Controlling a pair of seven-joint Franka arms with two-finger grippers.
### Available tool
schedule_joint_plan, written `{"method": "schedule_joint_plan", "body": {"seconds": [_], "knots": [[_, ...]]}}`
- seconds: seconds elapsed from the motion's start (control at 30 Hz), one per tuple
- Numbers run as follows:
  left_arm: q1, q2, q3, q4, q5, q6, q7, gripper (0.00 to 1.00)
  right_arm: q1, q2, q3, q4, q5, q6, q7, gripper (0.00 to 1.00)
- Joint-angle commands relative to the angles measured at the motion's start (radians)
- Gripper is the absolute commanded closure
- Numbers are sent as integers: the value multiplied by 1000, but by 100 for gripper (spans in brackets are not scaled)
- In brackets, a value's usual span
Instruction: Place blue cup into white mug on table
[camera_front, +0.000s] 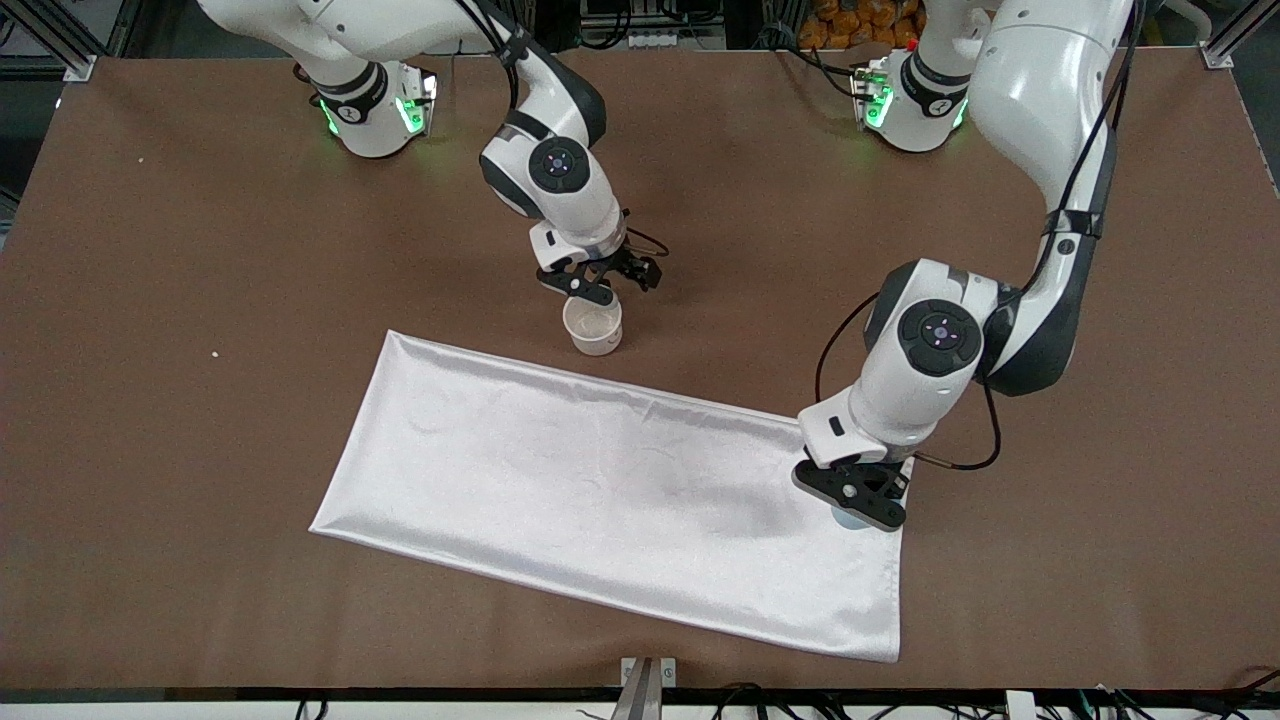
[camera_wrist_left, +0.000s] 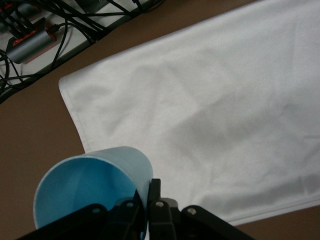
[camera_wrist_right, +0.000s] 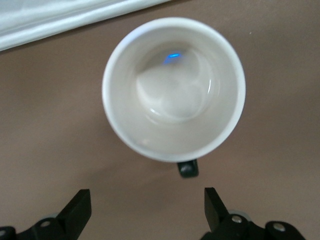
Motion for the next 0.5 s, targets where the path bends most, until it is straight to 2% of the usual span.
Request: {"method": "schedule_joint_plan", "body": {"seconds": [0.0, 0.23, 0.47], "knots": [[-2, -98, -3, -29, 26, -103, -7, 100, -9, -48, 25, 23, 2, -90, 28, 0], [-4, -189, -9, -29, 26, -226, -11, 100, -19, -60, 54, 120, 2, -275, 16, 0], [-2, -281, -32, -29, 24, -371, -69, 100, -58, -115, 52, 126, 2, -336, -122, 0]]}}
